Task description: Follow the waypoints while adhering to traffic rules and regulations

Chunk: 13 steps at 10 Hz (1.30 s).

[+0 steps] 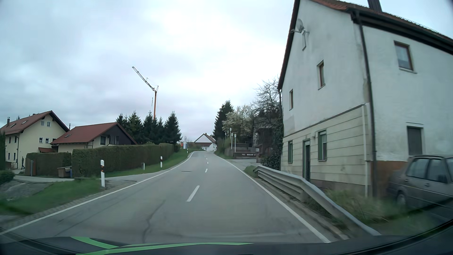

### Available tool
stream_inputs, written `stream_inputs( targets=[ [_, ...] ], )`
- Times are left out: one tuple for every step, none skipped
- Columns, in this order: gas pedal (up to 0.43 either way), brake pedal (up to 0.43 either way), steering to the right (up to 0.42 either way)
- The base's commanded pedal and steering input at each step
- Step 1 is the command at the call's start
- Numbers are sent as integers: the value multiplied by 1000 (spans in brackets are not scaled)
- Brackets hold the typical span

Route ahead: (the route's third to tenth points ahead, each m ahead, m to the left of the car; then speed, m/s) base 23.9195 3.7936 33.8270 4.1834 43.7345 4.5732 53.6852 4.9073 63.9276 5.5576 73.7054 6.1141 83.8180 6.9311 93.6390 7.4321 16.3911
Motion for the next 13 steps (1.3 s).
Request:
stream_inputs(
  targets=[
    [248, 0, -6],
    [248, 0, -6],
    [248, 0, -7],
    [248, 0, -7],
    [248, 0, -6],
    [248, 0, -7],
    [248, 0, -8],
    [248, 0, -9],
    [248, 0, -11],
    [248, 0, -12],
    [248, 0, -12],
    [248, 0, -12],
    [248, 0, -12]
  ],
)
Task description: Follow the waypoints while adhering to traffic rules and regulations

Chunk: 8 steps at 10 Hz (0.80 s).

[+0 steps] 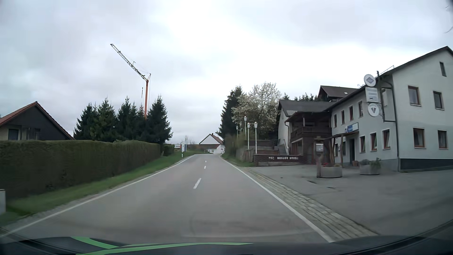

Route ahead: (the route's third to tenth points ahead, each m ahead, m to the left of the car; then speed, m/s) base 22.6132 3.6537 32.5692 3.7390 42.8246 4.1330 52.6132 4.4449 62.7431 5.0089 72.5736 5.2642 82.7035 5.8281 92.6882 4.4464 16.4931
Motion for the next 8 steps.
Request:
stream_inputs(
  targets=[
    [248, 0, -13],
    [248, 0, -13],
    [248, 0, -13],
    [248, 0, -13],
    [248, 0, -13],
    [248, 0, -13],
    [248, 0, -12],
    [248, 0, -13]
  ],
)
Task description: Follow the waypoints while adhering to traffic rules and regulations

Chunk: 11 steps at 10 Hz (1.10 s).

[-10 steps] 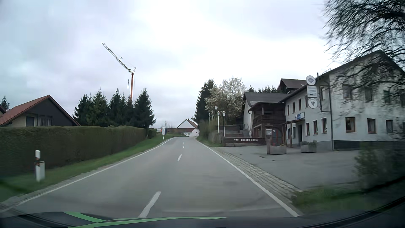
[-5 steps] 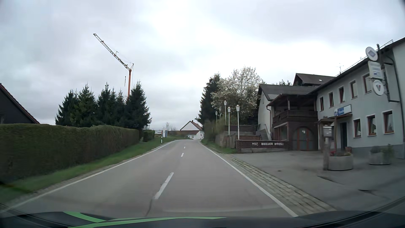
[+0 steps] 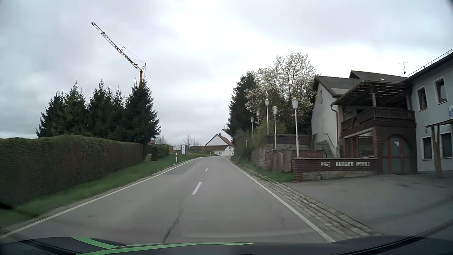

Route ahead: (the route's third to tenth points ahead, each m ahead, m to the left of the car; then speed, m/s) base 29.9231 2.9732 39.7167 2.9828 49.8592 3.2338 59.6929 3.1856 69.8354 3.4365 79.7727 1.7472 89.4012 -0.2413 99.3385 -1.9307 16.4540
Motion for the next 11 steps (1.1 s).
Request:
stream_inputs(
  targets=[
    [248, 0, -13],
    [248, 0, -13],
    [248, 0, -13],
    [248, 0, -12],
    [248, 0, -12],
    [248, 0, -11],
    [248, 0, -8],
    [248, 0, -7],
    [248, 0, -5],
    [248, 0, -4],
    [248, 0, -3]
  ],
)
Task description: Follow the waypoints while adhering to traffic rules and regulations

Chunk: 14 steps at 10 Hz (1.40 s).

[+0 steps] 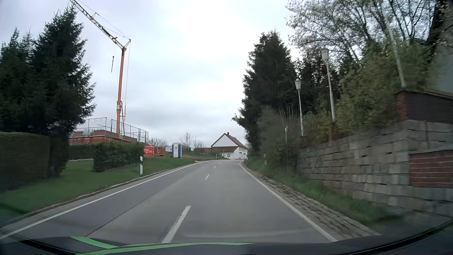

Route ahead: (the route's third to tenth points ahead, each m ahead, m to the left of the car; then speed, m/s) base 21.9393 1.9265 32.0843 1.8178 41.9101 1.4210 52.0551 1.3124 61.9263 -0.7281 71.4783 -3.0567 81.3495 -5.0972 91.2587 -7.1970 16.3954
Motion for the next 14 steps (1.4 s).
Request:
stream_inputs(
  targets=[
    [248, 0, -3],
    [248, 0, -3],
    [248, 0, -2],
    [248, 0, -2],
    [248, 0, -1],
    [248, 0, -1],
    [248, 0, 0],
    [248, 0, 0],
    [248, 0, 2],
    [248, 0, 4],
    [248, 0, 6],
    [248, 0, 7],
    [248, 0, 8],
    [248, 0, 11]
  ],
)
